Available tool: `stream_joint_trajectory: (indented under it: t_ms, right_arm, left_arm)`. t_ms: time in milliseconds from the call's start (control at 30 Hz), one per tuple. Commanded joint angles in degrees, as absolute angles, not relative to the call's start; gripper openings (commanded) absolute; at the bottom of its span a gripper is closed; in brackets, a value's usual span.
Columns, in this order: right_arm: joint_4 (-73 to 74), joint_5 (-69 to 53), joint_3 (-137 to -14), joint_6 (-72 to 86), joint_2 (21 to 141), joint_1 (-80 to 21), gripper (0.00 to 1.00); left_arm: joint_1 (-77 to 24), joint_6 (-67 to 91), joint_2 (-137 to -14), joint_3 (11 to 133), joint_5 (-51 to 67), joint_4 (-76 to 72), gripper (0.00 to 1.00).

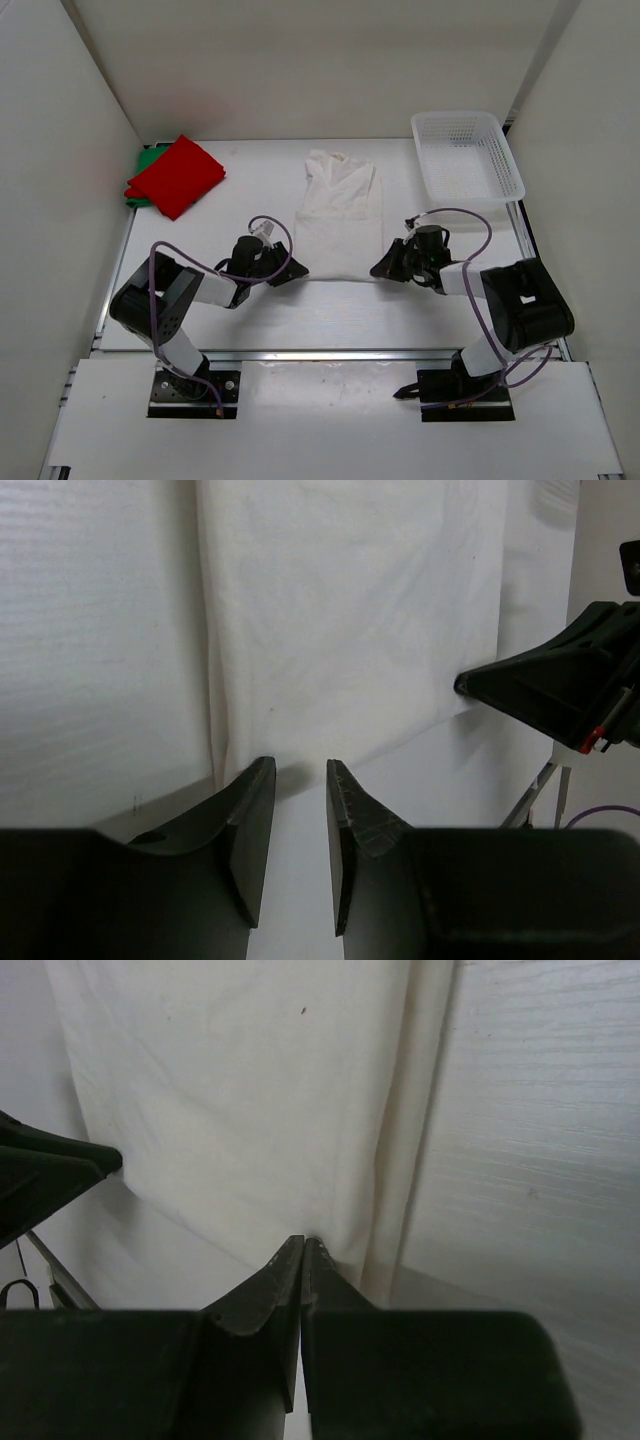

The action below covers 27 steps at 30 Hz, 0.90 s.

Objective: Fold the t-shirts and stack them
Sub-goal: Fold the folded rectangular tshirt in 1/3 of the way, then grab one side of the 2/3 rectangular tshirt with both arms

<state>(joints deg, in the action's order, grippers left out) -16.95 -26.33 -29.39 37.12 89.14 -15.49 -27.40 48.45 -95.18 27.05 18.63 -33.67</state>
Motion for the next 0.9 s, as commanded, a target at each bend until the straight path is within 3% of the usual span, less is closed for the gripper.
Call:
stream_joint_trajectory:
  t_ms: [0,67,133,167,233,267,533,600,633,667,733,867]
  right_arm:
    - [-19.78,-27.33,-29.0,36.3,85.44,-14.77,0.0]
    - [-19.34,-27.07,-28.4,36.56,81.06,-14.85,0.06]
    - [-18.81,-25.23,-26.81,36.82,76.58,-15.12,0.21]
    - [-18.55,-24.62,-25.59,36.83,74.29,-15.03,0.23]
    - [-15.57,-22.95,-24.26,36.48,71.73,-14.41,0.31]
    - [-14.43,-22.33,-23.56,35.69,70.67,-14.15,0.31]
    - [-9.66,-20.04,-23.99,31.91,75.22,-13.71,0.43]
    - [-10.54,-20.65,-24.52,32.78,77.25,-14.76,0.44]
    - [-11.85,-20.74,-24.52,32.7,79.08,-15.37,0.44]
    - [-11.87,-20.92,-24.52,32.78,79.71,-15.03,0.45]
    - [-13.7,-22.31,-24.7,33.14,81.73,-14.5,0.42]
    - [-14.94,-23.64,-24.96,33.92,83.67,-14.33,0.32]
  left_arm:
    - [-27.25,47.64,-90.54,23.73,19.07,-30.16,0.4]
    - [-27.33,47.02,-87.65,23.91,18.11,-28.57,0.45]
    - [-28.03,44.84,-84.56,24.61,16.71,-23.32,0.54]
    - [-27.86,44.04,-82.03,24.78,14.52,-22.25,0.58]
    - [-28.65,41.58,-80.07,25.22,11.78,-18.03,0.95]
    - [-28.65,40.7,-79.37,25.22,9.78,-16.36,0.99]
    - [-29.61,37.53,-84.19,28.47,7.65,-11.7,0.97]
    - [-29.44,37.61,-85.6,29.09,6.77,-11.51,0.8]
    - [-29.27,37.62,-86.56,29.44,7.03,-11.6,0.64]
    - [-29.18,38.05,-86.92,29.7,6.94,-11.95,0.57]
    - [-29.35,38.06,-88.85,30.14,7.29,-11.78,0.48]
    - [-30.5,38.93,-90.44,31.46,6.5,-12.48,0.47]
